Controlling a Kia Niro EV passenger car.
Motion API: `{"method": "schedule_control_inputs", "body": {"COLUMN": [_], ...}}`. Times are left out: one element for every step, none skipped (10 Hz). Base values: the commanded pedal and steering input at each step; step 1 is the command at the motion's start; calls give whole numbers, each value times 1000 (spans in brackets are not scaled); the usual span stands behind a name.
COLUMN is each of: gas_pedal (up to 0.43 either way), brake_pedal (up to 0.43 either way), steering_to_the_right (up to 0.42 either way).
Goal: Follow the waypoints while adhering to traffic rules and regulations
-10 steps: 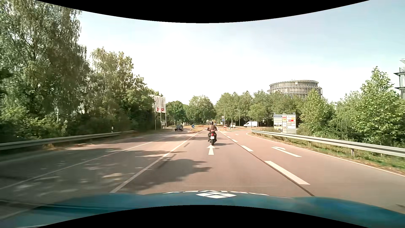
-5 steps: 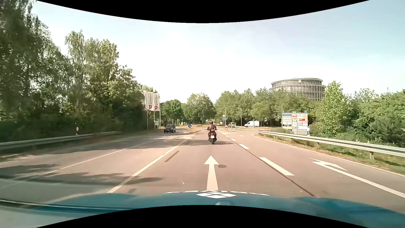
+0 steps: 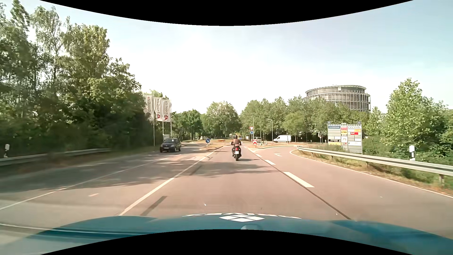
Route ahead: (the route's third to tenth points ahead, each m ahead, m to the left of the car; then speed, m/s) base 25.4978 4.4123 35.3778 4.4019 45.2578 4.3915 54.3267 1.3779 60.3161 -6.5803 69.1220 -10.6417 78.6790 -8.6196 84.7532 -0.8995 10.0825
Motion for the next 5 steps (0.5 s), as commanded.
{"method": "schedule_control_inputs", "body": {"gas_pedal": [0,0,0,0,0], "brake_pedal": [134,134,122,116,116], "steering_to_the_right": [1,1,1,1,1]}}
